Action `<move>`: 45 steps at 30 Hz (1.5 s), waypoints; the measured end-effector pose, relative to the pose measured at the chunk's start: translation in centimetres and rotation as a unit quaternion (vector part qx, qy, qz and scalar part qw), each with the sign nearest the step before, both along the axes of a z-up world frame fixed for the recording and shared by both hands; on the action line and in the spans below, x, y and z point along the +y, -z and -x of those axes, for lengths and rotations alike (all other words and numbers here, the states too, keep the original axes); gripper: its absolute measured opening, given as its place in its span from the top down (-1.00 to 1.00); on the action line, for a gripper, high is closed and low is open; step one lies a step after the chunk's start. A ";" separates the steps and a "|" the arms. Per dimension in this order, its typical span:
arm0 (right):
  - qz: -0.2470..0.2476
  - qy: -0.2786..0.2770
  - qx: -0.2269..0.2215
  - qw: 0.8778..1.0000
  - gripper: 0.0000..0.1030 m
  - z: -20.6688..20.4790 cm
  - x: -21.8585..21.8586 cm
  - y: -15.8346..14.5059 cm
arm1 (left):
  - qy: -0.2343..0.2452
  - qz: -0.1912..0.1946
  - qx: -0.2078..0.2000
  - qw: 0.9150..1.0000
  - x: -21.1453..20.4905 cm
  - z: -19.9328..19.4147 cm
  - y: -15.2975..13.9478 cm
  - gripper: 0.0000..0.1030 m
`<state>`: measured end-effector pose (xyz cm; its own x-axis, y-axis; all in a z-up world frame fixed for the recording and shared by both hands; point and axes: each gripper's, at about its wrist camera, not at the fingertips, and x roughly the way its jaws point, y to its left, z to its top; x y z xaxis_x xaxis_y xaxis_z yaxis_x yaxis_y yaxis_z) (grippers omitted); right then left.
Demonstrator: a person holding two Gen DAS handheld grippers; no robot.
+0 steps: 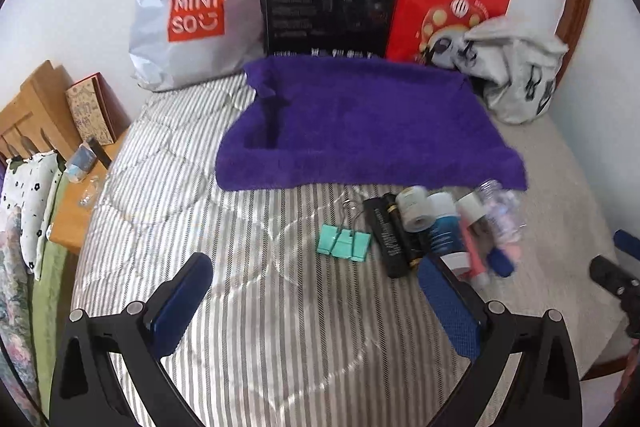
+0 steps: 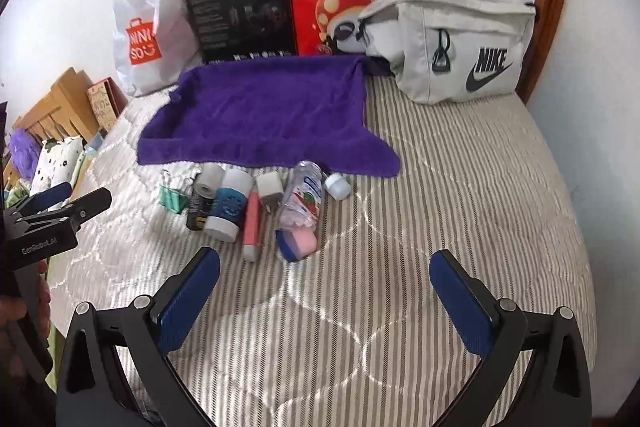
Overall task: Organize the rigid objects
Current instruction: 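Lower the left gripper onto the green binder clip and close it, then lift the binder clip with the left gripper while the right gripper grasps the white USB light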
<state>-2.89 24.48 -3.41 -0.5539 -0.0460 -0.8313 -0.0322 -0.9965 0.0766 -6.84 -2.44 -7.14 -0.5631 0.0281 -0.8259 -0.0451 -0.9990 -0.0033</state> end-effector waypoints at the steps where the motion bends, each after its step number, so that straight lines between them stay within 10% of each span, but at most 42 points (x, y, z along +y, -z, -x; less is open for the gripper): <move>1: 0.000 0.000 -0.005 1.000 -1.00 0.3 0.1 0.4 | 0.001 0.004 -0.004 1.000 0.0 0.4 0.6 -1.00; 21: -0.015 -0.017 -0.052 0.998 -1.00 4.8 2.6 7.8 | 0.090 0.008 -0.028 0.996 1.7 3.6 7.3 -0.50; 32: -0.022 -0.055 -0.038 0.998 -0.99 7.5 2.8 9.3 | 0.096 -0.001 -0.004 0.995 1.7 3.9 7.3 0.23; 45: 0.009 -0.109 -0.007 0.994 -0.94 7.1 4.9 8.6 | 0.096 0.001 -0.006 0.995 1.7 4.0 7.3 0.23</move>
<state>-10.01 29.41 -11.97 -0.5172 -0.1773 -0.8373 0.1823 -0.9787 0.0947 -10.86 -0.72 -14.48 -0.5371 0.1322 -0.8331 -0.2345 -0.9721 -0.0031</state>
